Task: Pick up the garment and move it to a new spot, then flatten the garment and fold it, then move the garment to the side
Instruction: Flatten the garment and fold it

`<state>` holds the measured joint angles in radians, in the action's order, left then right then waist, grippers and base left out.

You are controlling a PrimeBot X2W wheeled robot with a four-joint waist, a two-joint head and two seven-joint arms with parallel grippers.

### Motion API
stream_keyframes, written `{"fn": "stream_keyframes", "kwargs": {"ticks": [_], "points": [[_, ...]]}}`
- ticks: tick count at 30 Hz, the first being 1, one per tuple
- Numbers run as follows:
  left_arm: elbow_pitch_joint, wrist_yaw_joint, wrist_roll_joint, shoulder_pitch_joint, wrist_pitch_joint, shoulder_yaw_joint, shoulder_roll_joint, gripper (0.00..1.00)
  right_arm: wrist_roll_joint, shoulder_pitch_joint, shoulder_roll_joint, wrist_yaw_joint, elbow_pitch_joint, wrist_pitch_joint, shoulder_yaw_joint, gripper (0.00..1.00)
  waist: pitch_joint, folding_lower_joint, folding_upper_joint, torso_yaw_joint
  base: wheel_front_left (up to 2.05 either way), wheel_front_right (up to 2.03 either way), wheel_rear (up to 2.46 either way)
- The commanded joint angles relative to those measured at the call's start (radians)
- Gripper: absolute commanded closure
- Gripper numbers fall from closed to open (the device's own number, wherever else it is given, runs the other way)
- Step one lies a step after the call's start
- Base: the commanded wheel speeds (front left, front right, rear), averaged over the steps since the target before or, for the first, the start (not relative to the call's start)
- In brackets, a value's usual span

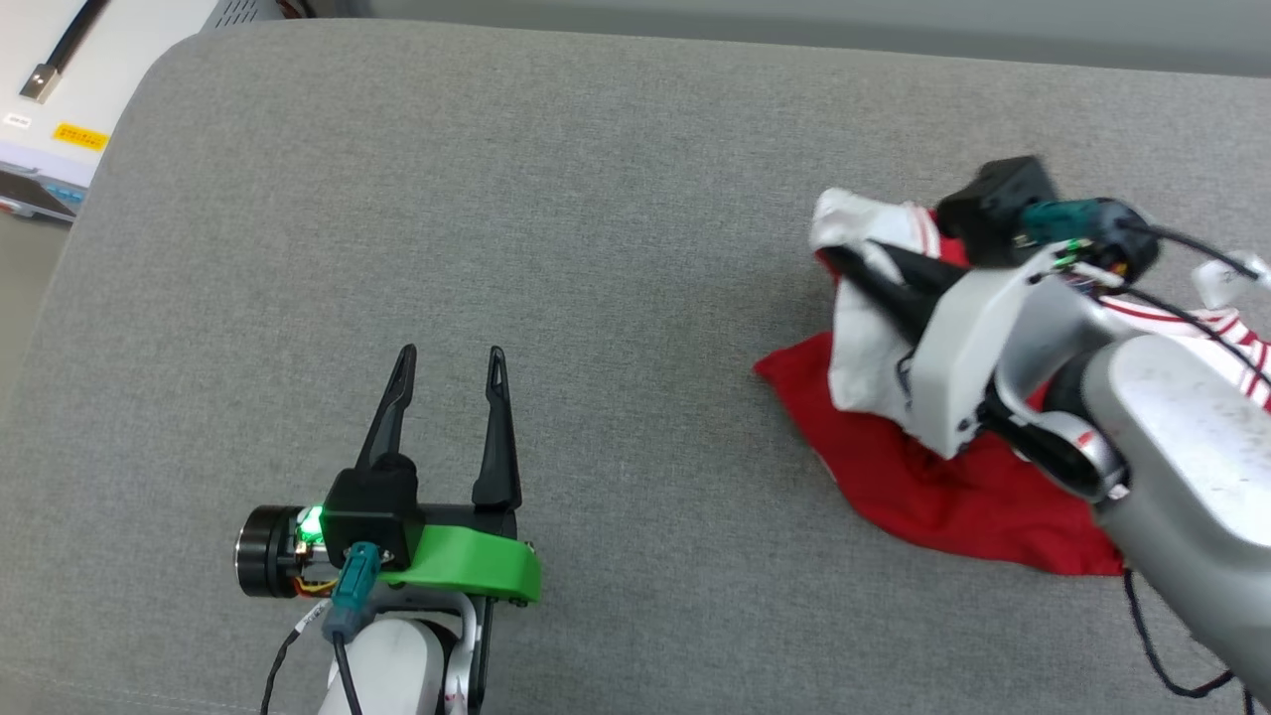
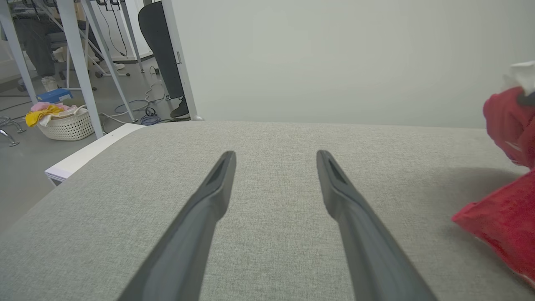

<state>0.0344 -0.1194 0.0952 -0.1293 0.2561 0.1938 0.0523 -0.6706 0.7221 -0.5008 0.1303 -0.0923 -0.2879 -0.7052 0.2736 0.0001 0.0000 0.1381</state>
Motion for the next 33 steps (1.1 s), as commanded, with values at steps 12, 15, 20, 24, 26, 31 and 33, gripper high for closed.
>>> {"fn": "stream_keyframes", "kwargs": {"ticks": [12,15,20,24,26,31,33], "points": [[0.005,-0.022,0.025,-0.014,0.006,0.020,-0.002,0.00,-0.060,0.108,0.205,0.000,-0.377,0.061,-0.422,1.00,0.049,-0.0001,0.0000,0.044,0.00,0.00,0.00],[0.007,-0.025,0.028,-0.020,0.006,0.025,-0.002,0.00,-0.083,0.113,0.231,0.000,-0.462,0.064,-0.503,1.00,0.055,-0.0001,0.0000,0.046,0.00,0.00,0.00],[0.014,-0.031,0.028,-0.018,0.006,0.018,-0.002,0.00,-0.096,0.139,0.248,0.000,-0.522,0.149,-0.543,0.58,0.042,-0.0001,0.0000,0.034,0.00,0.00,0.00],[0.021,-0.029,0.016,-0.008,0.006,0.008,-0.002,0.00,-0.041,0.173,0.231,0.000,-0.531,0.283,-0.541,0.00,0.012,-0.0001,0.0000,0.015,0.00,0.00,0.00],[0.020,-0.029,0.010,0.000,0.006,0.003,-0.002,0.00,-0.020,0.173,0.221,0.000,-0.526,0.364,-0.497,0.00,-0.006,-0.0001,0.0000,0.003,0.00,0.00,0.00],[0.012,-0.022,-0.012,0.031,0.006,-0.013,-0.002,0.00,0.081,0.106,0.141,0.000,-0.454,0.510,-0.256,0.00,-0.052,-0.0001,0.0000,-0.034,0.00,0.00,0.00],[0.010,-0.019,-0.016,0.038,0.006,-0.016,-0.002,0.00,0.118,0.075,0.110,0.000,-0.415,0.521,-0.163,0.00,-0.061,-0.0001,0.0000,-0.042,0.00,0.00,0.00]]}}
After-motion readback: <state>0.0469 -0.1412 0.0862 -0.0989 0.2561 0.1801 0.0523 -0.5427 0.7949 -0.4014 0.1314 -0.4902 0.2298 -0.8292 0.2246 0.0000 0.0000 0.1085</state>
